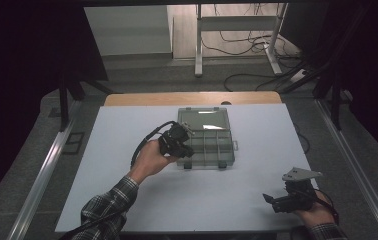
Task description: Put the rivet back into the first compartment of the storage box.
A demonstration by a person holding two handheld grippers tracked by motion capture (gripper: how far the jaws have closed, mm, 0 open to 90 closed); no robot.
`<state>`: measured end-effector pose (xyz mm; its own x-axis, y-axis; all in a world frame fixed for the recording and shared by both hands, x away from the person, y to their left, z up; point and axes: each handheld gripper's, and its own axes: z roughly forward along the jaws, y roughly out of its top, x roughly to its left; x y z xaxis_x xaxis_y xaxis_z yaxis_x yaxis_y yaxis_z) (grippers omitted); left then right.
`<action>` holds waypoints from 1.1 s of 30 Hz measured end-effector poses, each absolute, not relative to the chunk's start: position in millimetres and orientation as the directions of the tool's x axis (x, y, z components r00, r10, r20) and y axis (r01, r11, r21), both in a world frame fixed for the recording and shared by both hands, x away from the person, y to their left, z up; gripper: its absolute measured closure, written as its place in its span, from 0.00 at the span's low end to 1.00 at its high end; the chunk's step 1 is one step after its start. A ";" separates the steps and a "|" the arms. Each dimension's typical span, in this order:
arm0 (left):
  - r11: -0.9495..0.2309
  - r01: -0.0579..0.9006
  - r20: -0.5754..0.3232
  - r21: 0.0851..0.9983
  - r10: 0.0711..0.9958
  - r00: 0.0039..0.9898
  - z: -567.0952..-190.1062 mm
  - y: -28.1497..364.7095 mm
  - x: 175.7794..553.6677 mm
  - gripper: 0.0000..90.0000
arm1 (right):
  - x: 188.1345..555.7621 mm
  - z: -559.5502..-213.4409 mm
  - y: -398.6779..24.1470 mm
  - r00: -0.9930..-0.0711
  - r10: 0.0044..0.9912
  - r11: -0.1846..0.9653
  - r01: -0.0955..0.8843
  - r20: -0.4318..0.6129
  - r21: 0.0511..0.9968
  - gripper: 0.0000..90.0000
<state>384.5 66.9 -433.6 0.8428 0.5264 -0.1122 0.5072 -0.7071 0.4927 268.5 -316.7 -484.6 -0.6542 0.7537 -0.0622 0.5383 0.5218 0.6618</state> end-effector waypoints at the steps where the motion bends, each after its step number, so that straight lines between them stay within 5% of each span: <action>1: -0.704 0.510 -0.110 0.494 0.531 0.840 -432.8 67.6 387.0 0.92 | 268.6 -484.6 -316.8 -0.654 0.754 0.522 0.538 -0.062 0.662 0.00; 33: -0.584 0.634 -0.086 0.507 0.698 0.711 -465.3 83.1 454.4 0.91 | 268.6 -483.4 -316.8 -0.647 0.761 0.501 0.537 -0.049 0.679 0.00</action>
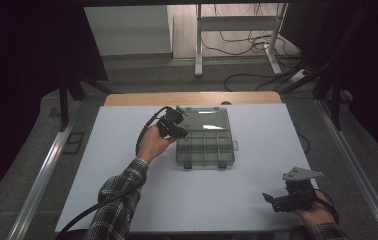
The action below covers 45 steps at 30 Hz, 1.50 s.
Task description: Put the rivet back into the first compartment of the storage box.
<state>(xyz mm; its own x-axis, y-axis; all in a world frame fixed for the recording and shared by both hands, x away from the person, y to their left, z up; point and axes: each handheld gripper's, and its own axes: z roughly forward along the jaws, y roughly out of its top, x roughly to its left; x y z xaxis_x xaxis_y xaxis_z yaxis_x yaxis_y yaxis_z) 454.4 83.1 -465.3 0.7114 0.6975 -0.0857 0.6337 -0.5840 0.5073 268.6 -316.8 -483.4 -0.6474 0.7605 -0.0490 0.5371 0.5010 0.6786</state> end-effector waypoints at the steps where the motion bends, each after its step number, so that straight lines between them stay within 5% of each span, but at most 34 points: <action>1: -0.582 0.636 -0.086 0.507 0.700 0.709 -467.1 83.4 455.2 0.91 | 268.6 -483.2 -316.9 -0.646 0.762 0.497 0.536 -0.047 0.682 0.00; 5: -0.571 0.643 -0.092 0.511 0.707 0.701 -473.2 84.5 458.2 0.90 | 268.6 -482.0 -317.3 -0.641 0.767 0.484 0.536 -0.041 0.692 0.00; 33: -0.559 0.591 -0.091 0.582 0.677 0.730 -455.9 88.7 437.8 0.31 | 268.2 -483.2 -315.6 -0.656 0.753 0.513 0.529 -0.059 0.675 0.00; 45: -0.554 0.597 -0.113 0.580 0.671 0.733 -454.5 101.7 424.4 0.25 | 268.8 -483.5 -315.0 -0.658 0.751 0.519 0.529 -0.062 0.672 0.00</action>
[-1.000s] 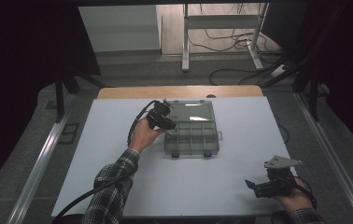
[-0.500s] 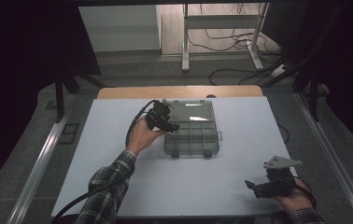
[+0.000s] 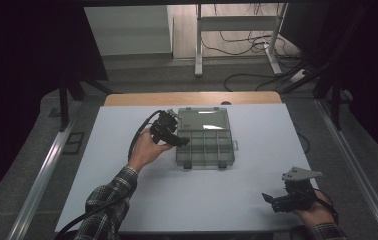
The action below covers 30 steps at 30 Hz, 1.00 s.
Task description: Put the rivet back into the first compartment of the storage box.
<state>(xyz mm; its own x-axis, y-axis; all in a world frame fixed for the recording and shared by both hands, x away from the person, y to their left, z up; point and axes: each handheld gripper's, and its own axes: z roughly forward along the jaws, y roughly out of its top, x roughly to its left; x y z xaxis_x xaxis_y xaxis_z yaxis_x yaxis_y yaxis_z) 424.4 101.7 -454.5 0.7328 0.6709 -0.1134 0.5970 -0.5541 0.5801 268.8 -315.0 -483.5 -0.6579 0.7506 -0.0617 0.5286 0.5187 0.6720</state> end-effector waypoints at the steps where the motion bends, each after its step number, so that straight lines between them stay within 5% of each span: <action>1: -0.555 0.596 -0.114 0.580 0.669 0.734 -454.2 102.6 423.1 0.24 | 268.9 -483.5 -315.0 -0.658 0.750 0.519 0.528 -0.062 0.672 0.00; 30: -0.517 0.587 -0.145 0.623 0.661 0.736 -455.3 129.4 374.8 0.05 | 268.8 -483.6 -314.1 -0.658 0.750 0.521 0.529 -0.065 0.670 0.00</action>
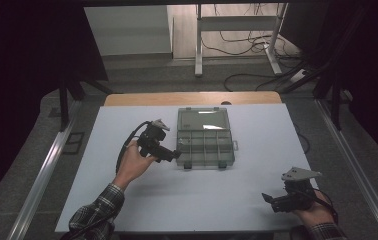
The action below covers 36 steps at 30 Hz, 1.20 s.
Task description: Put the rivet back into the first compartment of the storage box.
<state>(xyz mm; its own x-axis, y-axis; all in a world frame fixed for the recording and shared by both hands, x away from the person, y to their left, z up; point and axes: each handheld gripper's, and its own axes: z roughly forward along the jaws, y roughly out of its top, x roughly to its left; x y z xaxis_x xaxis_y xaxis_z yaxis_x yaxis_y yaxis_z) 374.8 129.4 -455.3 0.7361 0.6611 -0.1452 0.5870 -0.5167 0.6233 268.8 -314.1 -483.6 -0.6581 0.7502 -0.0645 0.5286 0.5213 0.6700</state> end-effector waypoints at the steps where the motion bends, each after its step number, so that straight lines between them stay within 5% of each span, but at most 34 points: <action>1: -0.515 0.586 -0.147 0.625 0.660 0.737 -455.9 130.7 373.1 0.04 | 268.8 -483.6 -314.0 -0.658 0.750 0.522 0.529 -0.065 0.670 0.00; 36: -0.481 0.543 -0.121 0.688 0.662 0.739 -465.4 169.5 312.9 0.01 | 268.7 -483.1 -313.0 -0.665 0.744 0.522 0.521 -0.062 0.675 0.00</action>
<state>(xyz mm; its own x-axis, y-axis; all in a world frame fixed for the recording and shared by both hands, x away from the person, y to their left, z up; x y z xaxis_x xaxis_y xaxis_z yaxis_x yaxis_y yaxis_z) 312.9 169.5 -465.4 0.7394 0.6624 -0.1206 0.5434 -0.4813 0.6877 268.7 -313.0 -483.1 -0.6653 0.7440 -0.0616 0.5211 0.5219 0.6754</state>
